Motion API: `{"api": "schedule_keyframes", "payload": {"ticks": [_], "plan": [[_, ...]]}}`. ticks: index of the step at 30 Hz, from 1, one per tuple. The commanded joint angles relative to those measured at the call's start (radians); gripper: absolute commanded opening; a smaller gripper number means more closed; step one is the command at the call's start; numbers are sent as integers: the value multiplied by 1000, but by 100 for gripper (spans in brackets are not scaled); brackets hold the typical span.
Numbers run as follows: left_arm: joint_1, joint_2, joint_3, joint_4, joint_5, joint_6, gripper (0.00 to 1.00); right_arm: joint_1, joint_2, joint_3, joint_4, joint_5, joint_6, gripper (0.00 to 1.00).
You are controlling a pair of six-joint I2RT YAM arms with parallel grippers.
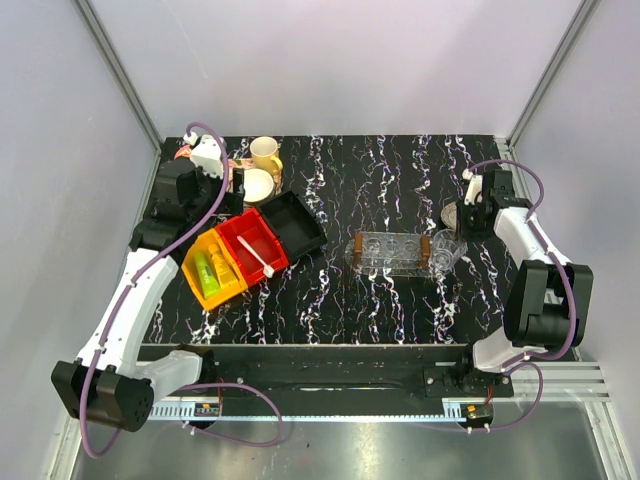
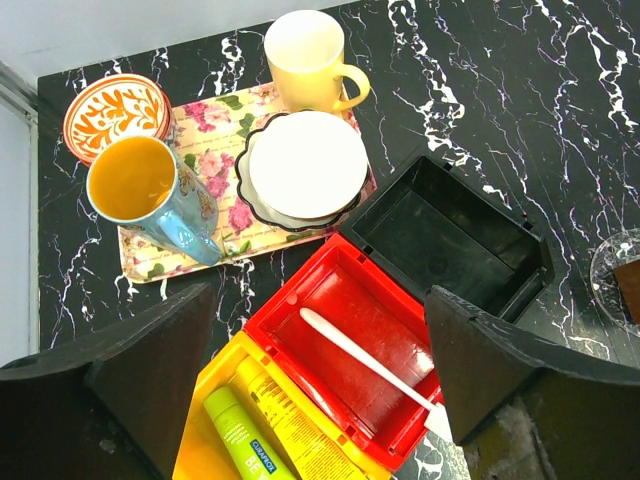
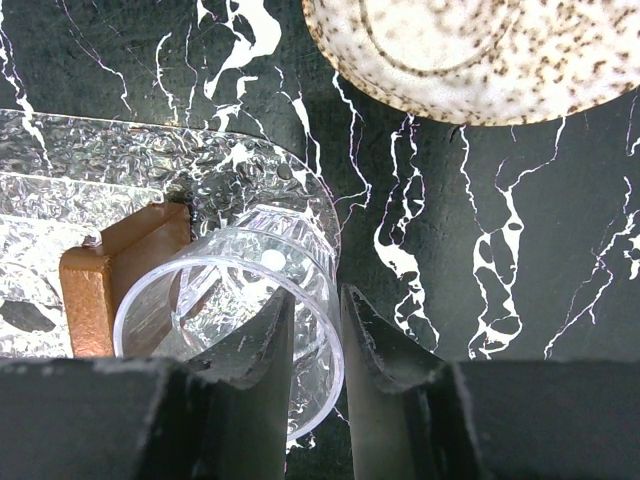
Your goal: Prepare toiletry sets of a toothbrush and toothpaste on the tray
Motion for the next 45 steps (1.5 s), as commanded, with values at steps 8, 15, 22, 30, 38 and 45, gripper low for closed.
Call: {"api": "schedule_keyframes", "payload": {"ticks": [8, 15, 22, 30, 38, 45], "plan": [[6, -23, -10, 56, 18, 6, 91, -3, -4, 32, 19, -35, 28, 30], [8, -24, -13, 56, 16, 7, 91, -3, -2, 36, 25, -39, 34, 30], [9, -25, -16, 58, 16, 6, 91, -3, -11, 35, 28, -33, 31, 34], [13, -30, -17, 56, 15, 7, 91, -3, -57, 53, 13, -22, 31, 42], [19, -48, -20, 41, 10, 18, 91, -3, -129, 122, -45, -4, 25, 44], [26, -68, -36, -29, 3, 71, 91, -3, -217, 220, -113, -16, 25, 45]]}}
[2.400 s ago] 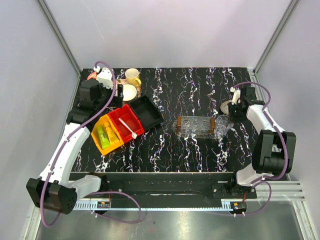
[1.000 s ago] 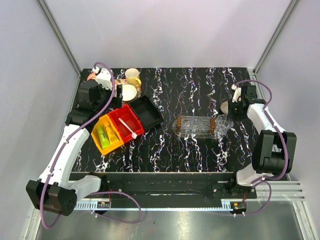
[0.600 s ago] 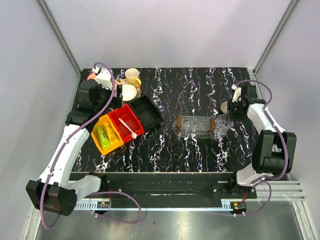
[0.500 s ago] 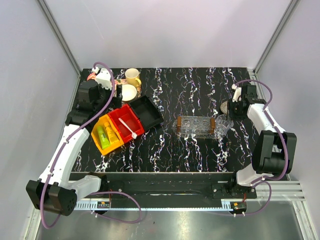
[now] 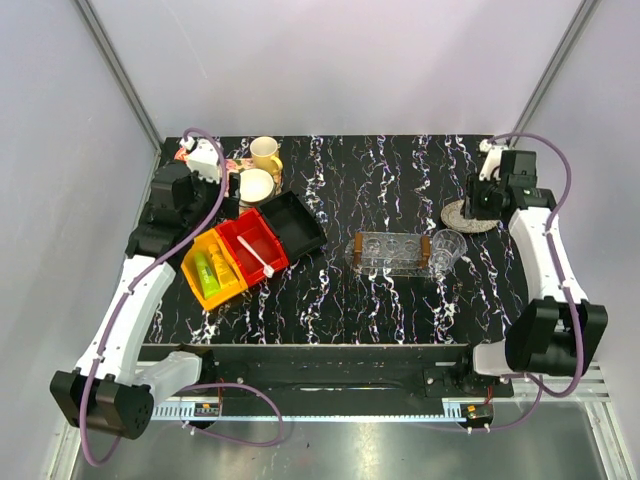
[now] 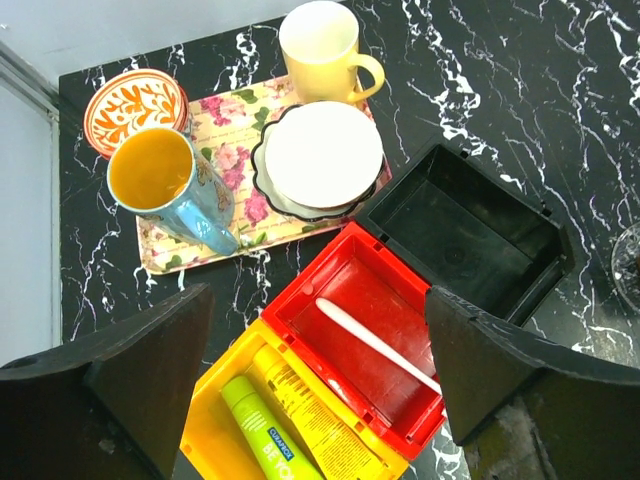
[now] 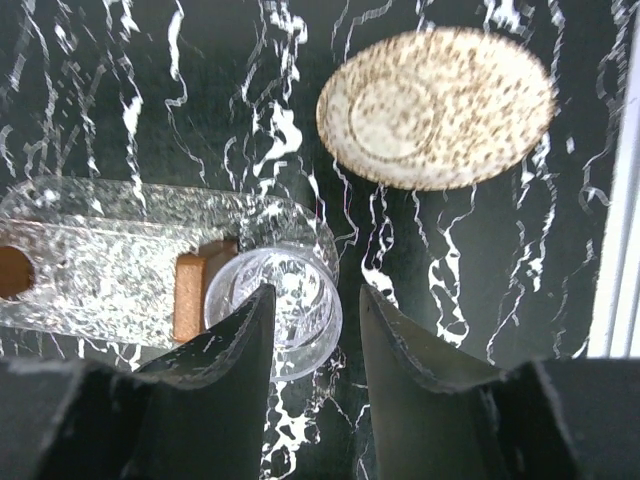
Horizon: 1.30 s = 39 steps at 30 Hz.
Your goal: Prepare toiletry sets of a toothbrush and toothpaste on the tray
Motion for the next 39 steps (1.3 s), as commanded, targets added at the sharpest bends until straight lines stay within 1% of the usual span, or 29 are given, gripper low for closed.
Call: {"api": "schedule_keyframes", "payload": {"ticks": [1, 7, 12, 15, 18, 23, 31, 35, 39], "plan": [[11, -35, -18, -35, 3, 51, 91, -3, -102, 96, -43, -17, 4, 46], [26, -61, -58, -108, 17, 123, 91, -3, -202, 119, -40, -87, 22, 50], [56, -74, -81, -185, 51, 177, 91, -3, -226, 129, -48, -181, 15, 51], [72, -81, -97, -219, 57, 212, 91, -3, -243, 93, -20, -212, 12, 51], [86, -89, -115, -245, 58, 238, 91, -3, -266, 33, 29, -209, 10, 52], [91, -109, -134, -265, 109, 263, 91, -3, -315, -50, 92, -203, 22, 54], [91, -83, -123, -317, 120, 248, 93, -3, -387, -139, 155, -164, 22, 57], [91, -74, -124, -335, 102, 235, 94, -3, -390, -167, 173, -163, 29, 57], [94, -51, -149, -345, 42, 208, 92, -3, -377, -182, 187, -160, 24, 57]]}}
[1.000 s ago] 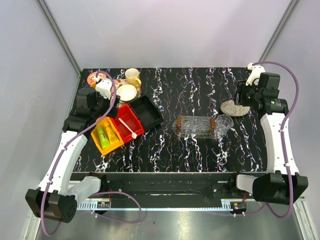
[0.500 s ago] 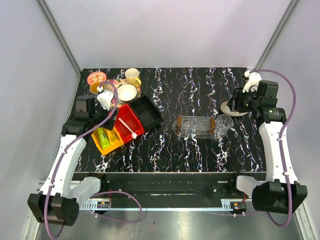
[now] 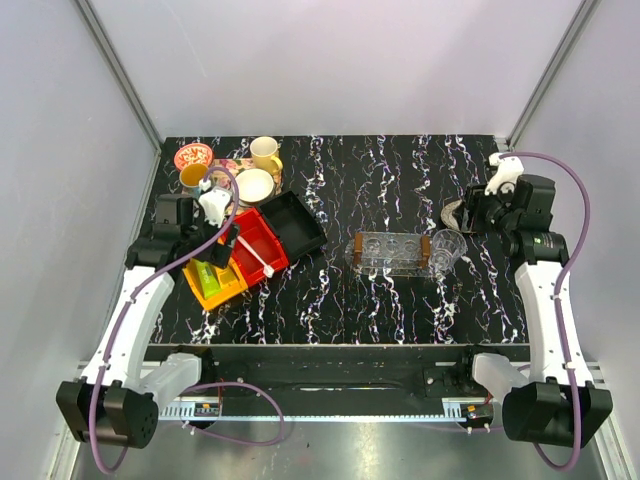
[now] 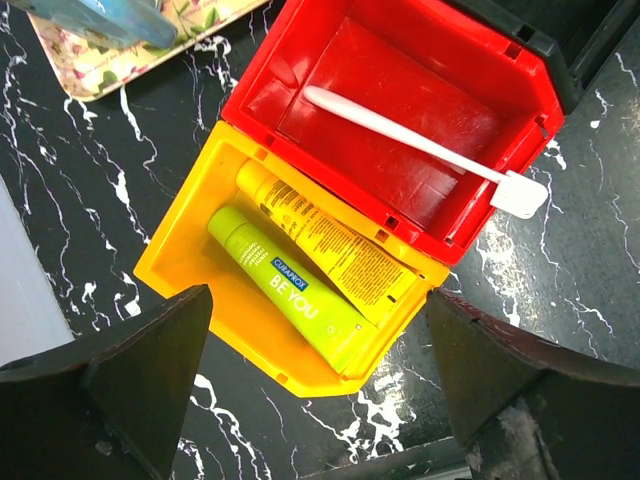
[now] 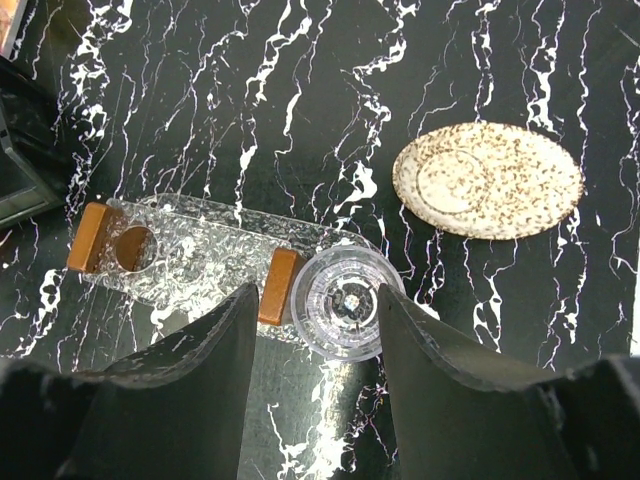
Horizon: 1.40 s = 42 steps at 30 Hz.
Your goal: Prepare toiletry sets of a toothbrush and toothpaste on the tray
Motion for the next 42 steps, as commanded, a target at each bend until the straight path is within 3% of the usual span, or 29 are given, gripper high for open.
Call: {"api": "schedule_keyframes", "payload": {"ticks": [1, 16, 30, 42], "plan": [[12, 20, -16, 3, -65, -34, 91, -3, 9, -13, 56, 23, -2, 57], [119, 225, 33, -20, -91, -202, 69, -3, 25, -19, 58, 24, -16, 57], [136, 376, 62, 4, -93, -366, 71, -3, 25, -30, 72, 43, -22, 57], [156, 410, 67, 23, -101, -484, 63, -3, 32, -33, 70, 21, -25, 56]]}}
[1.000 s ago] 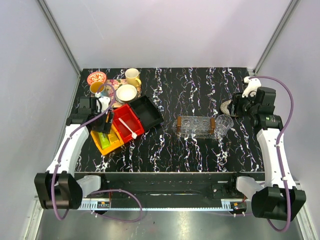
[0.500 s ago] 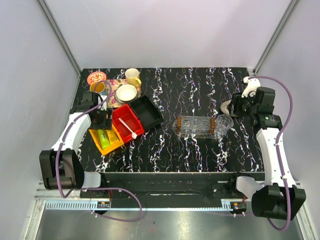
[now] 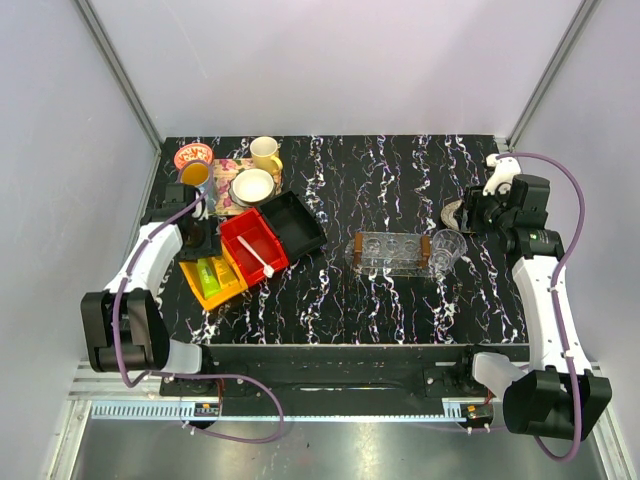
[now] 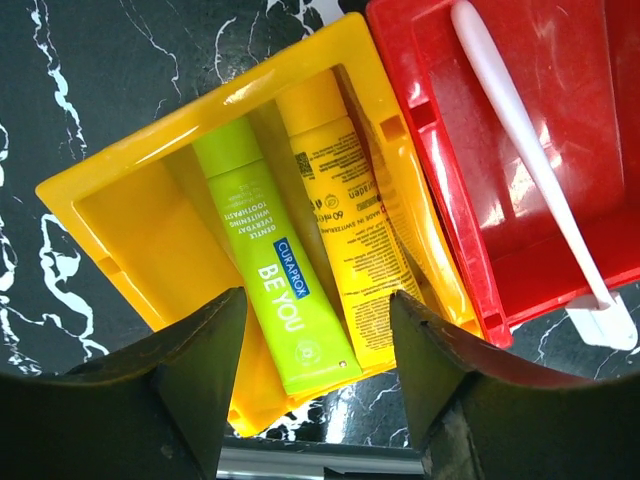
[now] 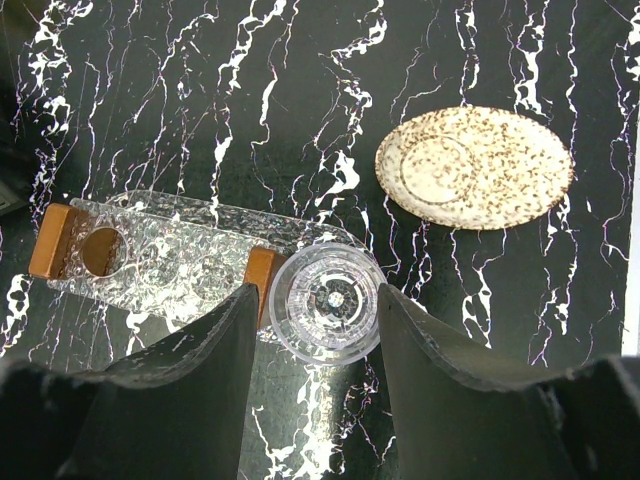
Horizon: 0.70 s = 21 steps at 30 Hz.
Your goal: Prepare toiletry sets of a toothbrush and toothpaste on the tray
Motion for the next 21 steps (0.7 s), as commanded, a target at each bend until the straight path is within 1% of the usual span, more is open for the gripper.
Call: {"api": "schedule_keyframes", "payload": {"ticks": [1, 2, 7, 11, 15, 21], "plan": [[19, 37, 31, 32, 1, -69, 63, -2, -7, -4, 43, -19, -17, 56], [29, 43, 30, 32, 33, -75, 62, -2, -5, -4, 43, -19, -17, 56], [54, 71, 28, 44, 97, -131, 59, -2, 4, -4, 43, -4, -18, 56], [60, 77, 28, 52, 136, -167, 59, -2, 7, -2, 45, 5, -17, 56], [62, 91, 22, 65, 150, -194, 61, -2, 10, -2, 43, 10, -14, 56], [68, 91, 2, 79, 163, -220, 60, -2, 13, -1, 45, 14, -14, 57]]}}
